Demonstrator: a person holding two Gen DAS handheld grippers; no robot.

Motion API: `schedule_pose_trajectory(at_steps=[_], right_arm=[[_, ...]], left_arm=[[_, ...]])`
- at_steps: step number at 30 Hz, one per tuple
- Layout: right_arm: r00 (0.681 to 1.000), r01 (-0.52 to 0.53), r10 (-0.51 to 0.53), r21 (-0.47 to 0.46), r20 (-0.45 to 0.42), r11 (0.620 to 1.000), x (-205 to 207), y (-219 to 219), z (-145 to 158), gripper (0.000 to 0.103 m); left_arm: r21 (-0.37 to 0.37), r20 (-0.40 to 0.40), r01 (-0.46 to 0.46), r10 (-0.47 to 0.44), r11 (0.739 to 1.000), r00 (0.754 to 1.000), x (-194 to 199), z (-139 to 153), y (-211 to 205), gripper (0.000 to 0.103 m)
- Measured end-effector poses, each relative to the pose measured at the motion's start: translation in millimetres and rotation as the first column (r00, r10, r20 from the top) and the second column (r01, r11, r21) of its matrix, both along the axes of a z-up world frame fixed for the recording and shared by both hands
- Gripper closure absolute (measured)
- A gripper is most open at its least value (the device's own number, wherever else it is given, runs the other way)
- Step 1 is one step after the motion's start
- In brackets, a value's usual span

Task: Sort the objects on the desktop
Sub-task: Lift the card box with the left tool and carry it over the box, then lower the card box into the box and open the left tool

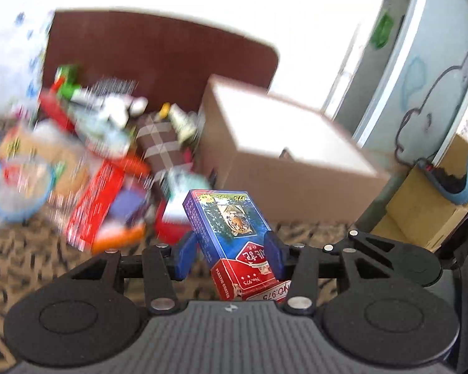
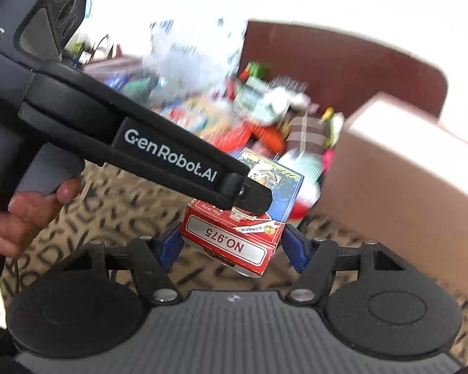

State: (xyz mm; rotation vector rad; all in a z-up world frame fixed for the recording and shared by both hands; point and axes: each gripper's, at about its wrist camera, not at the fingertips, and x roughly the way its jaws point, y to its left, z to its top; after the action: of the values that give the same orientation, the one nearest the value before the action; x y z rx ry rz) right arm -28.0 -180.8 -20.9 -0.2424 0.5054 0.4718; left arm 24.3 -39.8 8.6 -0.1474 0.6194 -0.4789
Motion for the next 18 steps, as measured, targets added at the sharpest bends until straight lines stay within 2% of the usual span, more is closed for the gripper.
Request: schedule_pose_trajectory(at_steps=[6, 10, 14, 18], right_arm=[[0.990, 0.060, -0.060, 0.001, 0.129, 0.998, 15.2, -26.0, 40.6, 0.036], [0.978, 0.107, -0.103, -0.012, 0.180, 0.994, 35.9, -43.0, 59.9, 0.036], [0.978, 0.140, -0.140, 0.009, 0.153, 0.990, 69.8, -64.4, 70.0, 0.036], [0.983, 0.154, -0.153, 0.000, 0.099, 0.988, 105.8, -80.9, 68.4, 0.036]], left_arm=[[-0.011, 0.120, 0.043, -0.041, 0.999, 0.992, 22.5, 42.9, -28.9, 0.054], [-0.015, 0.157, 0.071, -0.068, 0.997, 0.985, 48.7, 62.1, -51.3, 0.054], [-0.002, 0.162, 0.096, -0.095, 0.995, 0.982, 78.5, 66.7, -72.4, 0.053], [0.023, 0.140, 0.116, -0.118, 0.993, 0.983, 111.4, 59.0, -88.8, 0.052]])
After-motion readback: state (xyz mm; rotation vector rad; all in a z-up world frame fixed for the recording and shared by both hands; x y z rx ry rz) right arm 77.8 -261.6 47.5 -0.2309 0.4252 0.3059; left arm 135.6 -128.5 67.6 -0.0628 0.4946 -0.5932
